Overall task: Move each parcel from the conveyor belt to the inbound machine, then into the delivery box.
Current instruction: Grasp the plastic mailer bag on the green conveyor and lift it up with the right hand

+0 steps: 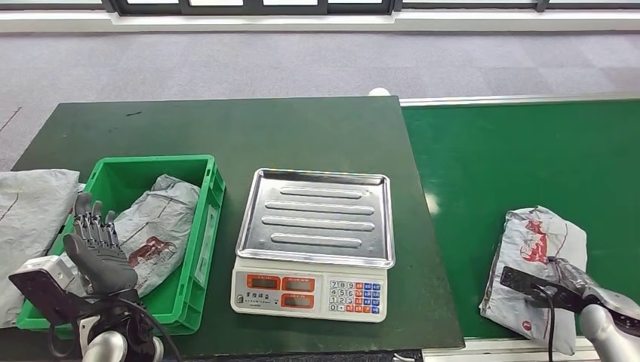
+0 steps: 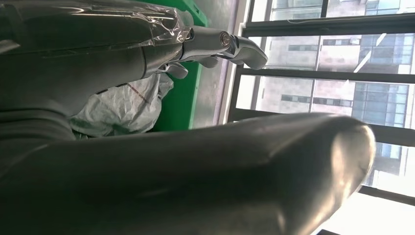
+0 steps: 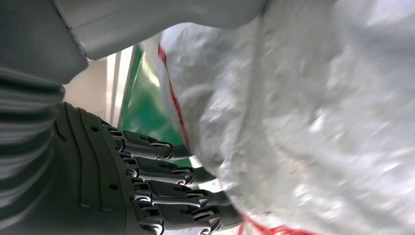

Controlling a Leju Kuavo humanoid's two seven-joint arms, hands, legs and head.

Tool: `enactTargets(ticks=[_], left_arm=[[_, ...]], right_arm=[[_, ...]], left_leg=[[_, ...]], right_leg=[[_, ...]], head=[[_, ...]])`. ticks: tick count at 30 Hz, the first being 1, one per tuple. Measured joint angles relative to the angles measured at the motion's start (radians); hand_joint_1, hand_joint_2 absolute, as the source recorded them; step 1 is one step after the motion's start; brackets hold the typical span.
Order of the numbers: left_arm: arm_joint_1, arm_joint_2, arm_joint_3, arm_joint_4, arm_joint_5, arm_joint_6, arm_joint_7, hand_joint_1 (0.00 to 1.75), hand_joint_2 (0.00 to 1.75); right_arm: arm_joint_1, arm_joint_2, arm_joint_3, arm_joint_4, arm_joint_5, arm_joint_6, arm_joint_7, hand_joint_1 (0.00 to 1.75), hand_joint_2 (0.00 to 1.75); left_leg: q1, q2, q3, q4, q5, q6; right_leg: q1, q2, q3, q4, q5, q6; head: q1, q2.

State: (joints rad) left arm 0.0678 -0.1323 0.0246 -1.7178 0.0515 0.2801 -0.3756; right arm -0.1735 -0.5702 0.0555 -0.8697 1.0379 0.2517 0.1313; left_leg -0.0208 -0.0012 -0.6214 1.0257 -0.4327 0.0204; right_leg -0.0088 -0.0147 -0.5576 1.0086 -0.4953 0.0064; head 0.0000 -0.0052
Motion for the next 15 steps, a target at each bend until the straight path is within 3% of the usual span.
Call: enactTargets(ticks=[4,8,15], left_arm=[[-0.015,-0.002,-0.005,0.021,-0.007,-0.010,0.011,0.00,0.00],[-0.032,-0.002,-0.008,0.039,-0.011,-0.012,0.018,0.00,0.00],[-0.026,-0.001,-0.008,0.033,-0.011,-0.012,0.031,0.00,0.00]], right_arm=[[0.007,0.053,0.018,0.024,0.004,-0.021,-0.002,1.75,1.75],[0.013,0.092,0.034,0.036,0.005,-0.027,-0.010,1.75,1.75],[0.015,0.114,0.048,0.009,0.009,-0.054,-0.015,1.75,1.75]], left_leg=[[0.001,0.001,0.001,0.000,0.000,0.000],[0.002,0.003,0.004,0.000,-0.001,-0.001],[0.003,0.004,0.006,0.001,-0.002,-0.002]], right_leg=[[0.001,0.000,0.000,0.000,0.000,0.000],[0.002,0.002,0.001,0.000,0.000,-0.001],[0.002,0.003,0.004,0.000,0.000,-0.001]], head=[[0.000,0.000],[0.000,0.000],[0.000,0.000]])
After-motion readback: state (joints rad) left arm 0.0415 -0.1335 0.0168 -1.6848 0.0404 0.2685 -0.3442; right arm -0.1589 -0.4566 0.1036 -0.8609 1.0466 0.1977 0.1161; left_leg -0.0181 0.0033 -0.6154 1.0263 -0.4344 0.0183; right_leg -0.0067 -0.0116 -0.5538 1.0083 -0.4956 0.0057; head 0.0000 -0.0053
